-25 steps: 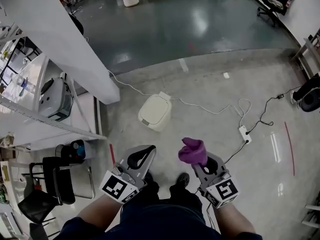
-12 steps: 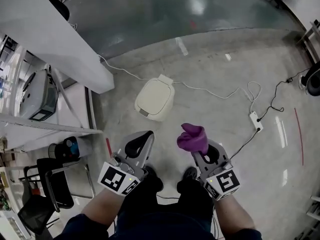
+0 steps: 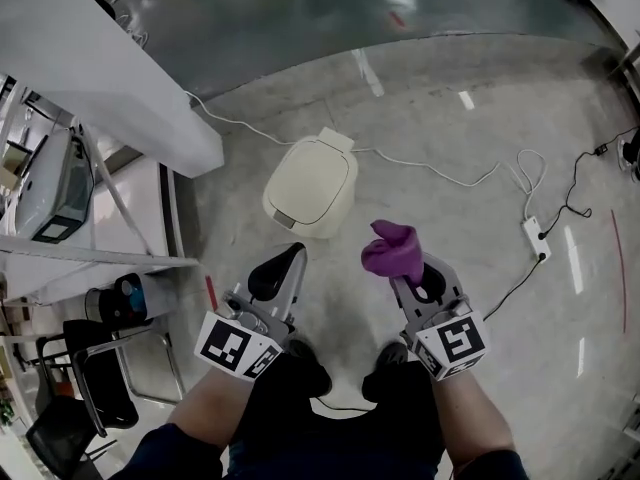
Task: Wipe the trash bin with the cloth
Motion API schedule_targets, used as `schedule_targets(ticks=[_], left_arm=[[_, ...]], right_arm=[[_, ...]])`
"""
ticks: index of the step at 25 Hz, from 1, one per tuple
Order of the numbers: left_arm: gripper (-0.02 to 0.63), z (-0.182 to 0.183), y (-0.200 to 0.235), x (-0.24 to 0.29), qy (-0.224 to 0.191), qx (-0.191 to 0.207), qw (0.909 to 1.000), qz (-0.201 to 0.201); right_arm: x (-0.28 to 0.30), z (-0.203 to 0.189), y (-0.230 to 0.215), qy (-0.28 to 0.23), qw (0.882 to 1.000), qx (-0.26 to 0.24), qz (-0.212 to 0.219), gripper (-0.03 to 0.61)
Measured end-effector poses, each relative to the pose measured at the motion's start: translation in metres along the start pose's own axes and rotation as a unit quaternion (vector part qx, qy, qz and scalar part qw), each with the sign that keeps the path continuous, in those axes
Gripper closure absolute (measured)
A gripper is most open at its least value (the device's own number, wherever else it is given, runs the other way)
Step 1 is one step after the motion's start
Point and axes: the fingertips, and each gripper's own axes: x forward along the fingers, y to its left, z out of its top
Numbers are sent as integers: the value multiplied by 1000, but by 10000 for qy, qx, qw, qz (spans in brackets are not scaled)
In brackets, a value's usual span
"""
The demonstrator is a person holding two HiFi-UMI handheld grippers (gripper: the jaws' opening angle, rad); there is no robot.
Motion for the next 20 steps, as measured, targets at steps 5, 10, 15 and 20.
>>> schedule_targets(ticks=[5, 10, 15, 20], left_arm=[[615, -55, 20, 21, -89, 130, 9999, -22], [615, -110, 40, 44, -282, 202, 9994, -62], [615, -155, 51, 59, -399, 333, 9985, -169], [615, -185, 67, 59, -454, 363, 9983, -72]], right_arm=[[40, -51, -28, -121, 9995, -196, -200, 500], [86, -110, -71, -249, 9971, -297, -658, 500], [129, -157, -90, -243, 9954, -438, -822, 500], [165, -193, -112, -182, 9940, -419, -995, 500]])
